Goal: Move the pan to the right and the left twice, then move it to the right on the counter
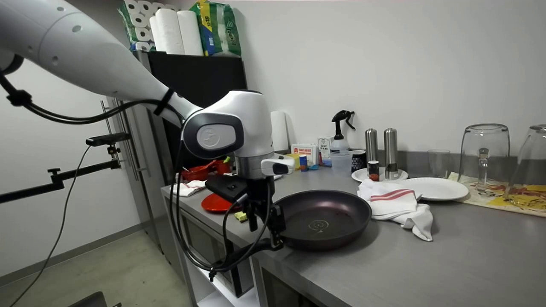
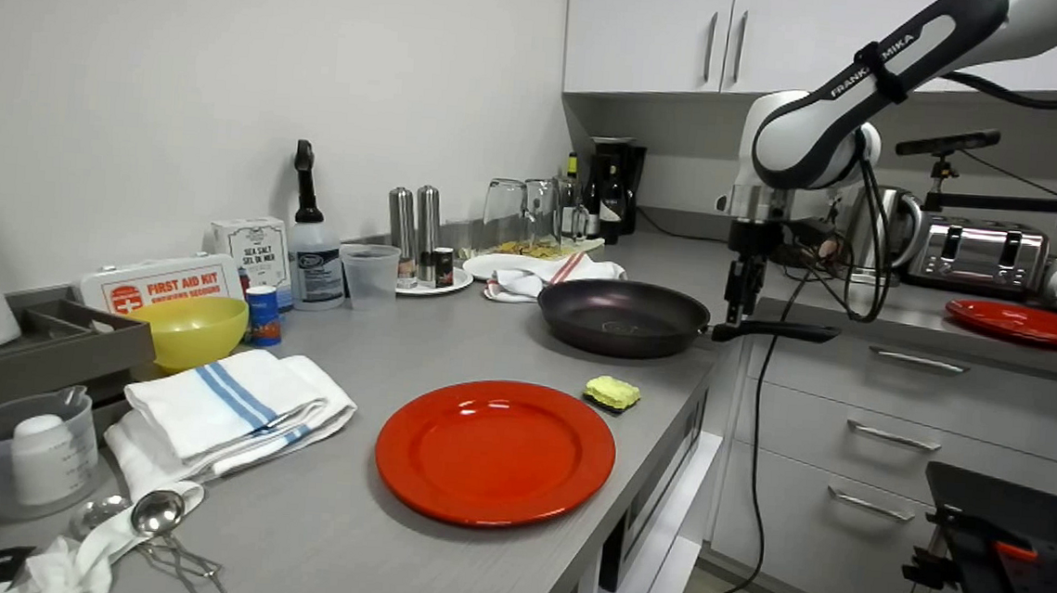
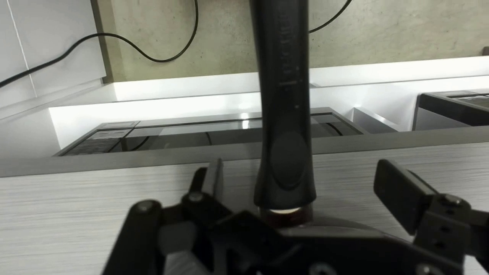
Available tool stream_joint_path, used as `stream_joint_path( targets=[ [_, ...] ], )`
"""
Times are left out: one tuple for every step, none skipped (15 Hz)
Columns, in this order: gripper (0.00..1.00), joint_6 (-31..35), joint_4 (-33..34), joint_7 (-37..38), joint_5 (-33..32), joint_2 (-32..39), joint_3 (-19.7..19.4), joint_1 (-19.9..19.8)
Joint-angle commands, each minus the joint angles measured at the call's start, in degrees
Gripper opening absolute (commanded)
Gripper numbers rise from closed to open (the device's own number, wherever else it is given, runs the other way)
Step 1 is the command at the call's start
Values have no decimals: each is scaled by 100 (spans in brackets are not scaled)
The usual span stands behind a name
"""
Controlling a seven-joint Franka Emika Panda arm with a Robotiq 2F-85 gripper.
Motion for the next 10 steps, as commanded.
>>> stream_joint_path(
  targets=[
    [100,-246,-129,-122,-68,-230,72,-119],
    [100,-265,-140,-138,-47,-224,74,-125],
    [100,-302,-156,-173,-26,-219,82,-127],
    [100,-369,-168,-238,11,-224,92,-132],
    [100,-388,-200,-307,18,-229,103,-130],
    [100,-394,-226,-343,9,-226,110,-125],
    [100,-346,-262,-385,-5,-217,120,-119],
    [100,-315,-287,-400,-16,-210,131,-111],
    [100,-272,-315,-425,-34,-221,143,-105],
    [100,-240,-333,-469,-33,-237,157,-102]
  ],
)
